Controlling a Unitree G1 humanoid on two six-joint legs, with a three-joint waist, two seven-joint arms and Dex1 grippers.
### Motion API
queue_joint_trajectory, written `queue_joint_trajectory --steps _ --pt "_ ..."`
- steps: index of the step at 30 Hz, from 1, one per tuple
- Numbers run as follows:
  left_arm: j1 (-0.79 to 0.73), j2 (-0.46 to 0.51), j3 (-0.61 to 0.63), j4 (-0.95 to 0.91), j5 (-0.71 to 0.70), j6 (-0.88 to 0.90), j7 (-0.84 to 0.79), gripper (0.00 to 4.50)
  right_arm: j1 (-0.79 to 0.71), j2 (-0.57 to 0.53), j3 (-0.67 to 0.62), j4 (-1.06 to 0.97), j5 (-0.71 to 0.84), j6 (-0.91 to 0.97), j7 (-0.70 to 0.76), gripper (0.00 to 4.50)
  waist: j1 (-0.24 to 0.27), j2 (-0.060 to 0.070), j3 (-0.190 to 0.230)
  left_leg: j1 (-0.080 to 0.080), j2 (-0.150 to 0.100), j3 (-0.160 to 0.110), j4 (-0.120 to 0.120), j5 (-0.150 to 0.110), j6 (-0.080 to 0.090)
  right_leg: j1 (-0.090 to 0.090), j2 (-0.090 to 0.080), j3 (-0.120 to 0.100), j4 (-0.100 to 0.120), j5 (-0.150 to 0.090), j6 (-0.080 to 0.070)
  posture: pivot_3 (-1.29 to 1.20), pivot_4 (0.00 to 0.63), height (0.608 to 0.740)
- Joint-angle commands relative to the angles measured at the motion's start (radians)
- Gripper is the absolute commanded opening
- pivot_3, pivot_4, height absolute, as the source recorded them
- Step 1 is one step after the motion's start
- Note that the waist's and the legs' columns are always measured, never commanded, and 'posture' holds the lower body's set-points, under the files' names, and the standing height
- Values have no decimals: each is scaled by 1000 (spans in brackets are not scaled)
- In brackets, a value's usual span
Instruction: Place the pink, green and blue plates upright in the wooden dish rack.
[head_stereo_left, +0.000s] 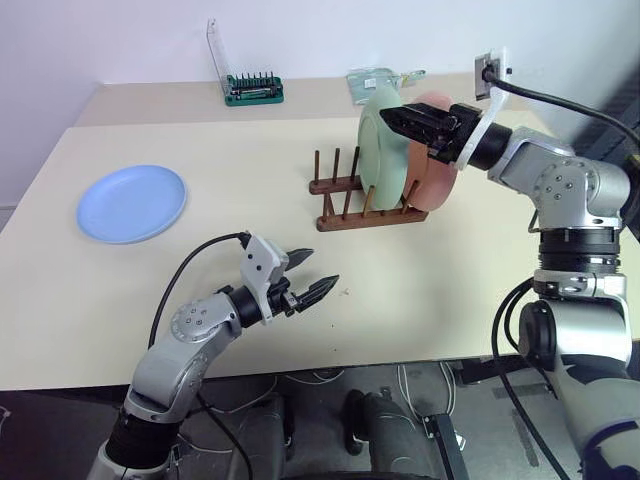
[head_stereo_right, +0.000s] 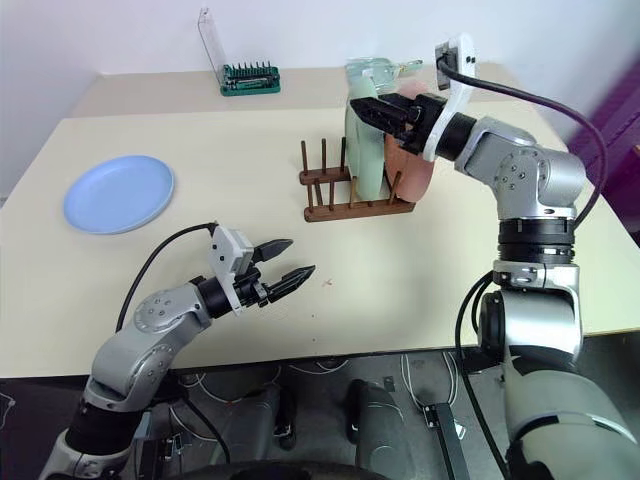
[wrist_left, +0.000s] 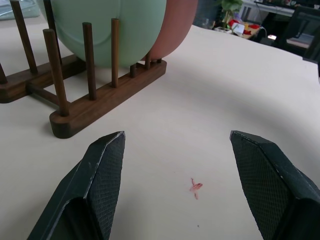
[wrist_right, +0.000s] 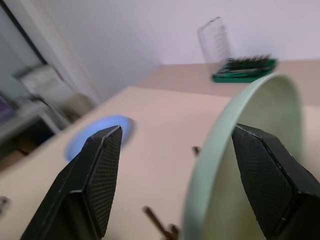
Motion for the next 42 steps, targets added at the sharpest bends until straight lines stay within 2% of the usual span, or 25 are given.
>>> queue_joint_trajectory --steps 1,4,7,11,12,14,19,24,28,36,40,42 --pt "-8 -10 1 -12 16 -28 6 3462 17 -74 64 -112 -106 -91 48 3456 0 0 0 0 0 0 0 0 0 0 0 0 0 -1 2 0 150 730" --pt "-28 -43 1 21 59 -65 51 3462 39 -122 125 -145 -220 -208 71 3456 -1 0 0 0 0 0 0 0 0 0 0 0 0 -2 3 0 150 730" --pt "-51 -91 19 48 54 -44 94 3462 26 -123 118 -138 -233 -211 74 3456 0 0 0 0 -1 0 0 0 0 0 0 0 0 -2 3 0 150 730" --pt "-65 -137 43 68 83 -88 154 3462 20 -145 153 -164 -343 -414 116 3456 -1 0 0 0 0 1 0 0 0 -1 0 0 0 -2 3 0 150 730" --pt "-70 -153 59 76 93 -105 181 3988 15 -141 149 -168 -346 -443 125 3510 -1 0 0 -1 0 1 0 0 0 -1 0 0 0 -2 3 0 150 730" --pt "-117 -224 149 108 107 -119 324 4465 5 -133 151 -195 -349 -494 156 3510 0 0 0 -1 0 1 0 0 0 -1 0 0 0 -2 3 0 150 730" --pt "-285 -366 413 176 245 -97 828 4465 -16 -86 174 -230 -355 -537 180 3510 -3 -1 0 0 0 0 1 0 0 0 1 0 0 -1 3 0 150 730" --pt "-348 -386 602 188 257 14 1054 4465 -9 -41 202 -229 -376 -555 187 3510 0 -1 0 0 0 1 0 0 1 0 0 0 0 1 -1 0 150 730" --pt "-368 -346 702 215 216 106 1092 4465 6 -22 213 -244 -380 -549 198 3510 4 -3 0 -1 0 1 2 0 0 2 0 -2 0 1 0 0 150 730" --pt "-456 -313 928 387 -13 195 1109 4465 38 -11 212 -287 -382 -517 193 3510 0 -3 0 -1 -1 0 2 0 0 2 0 -3 0 1 0 0 150 730" --pt "-487 -311 968 438 -86 191 1120 4465 46 -13 207 -300 -388 -504 186 3510 1 -4 0 0 -1 1 2 0 0 2 0 -3 0 1 0 0 150 730" --pt "-506 -313 978 469 -125 178 1111 3949 52 -13 206 -308 -388 -498 181 3510 1 -4 0 0 -1 0 2 0 0 2 0 -3 0 1 0 0 150 730"
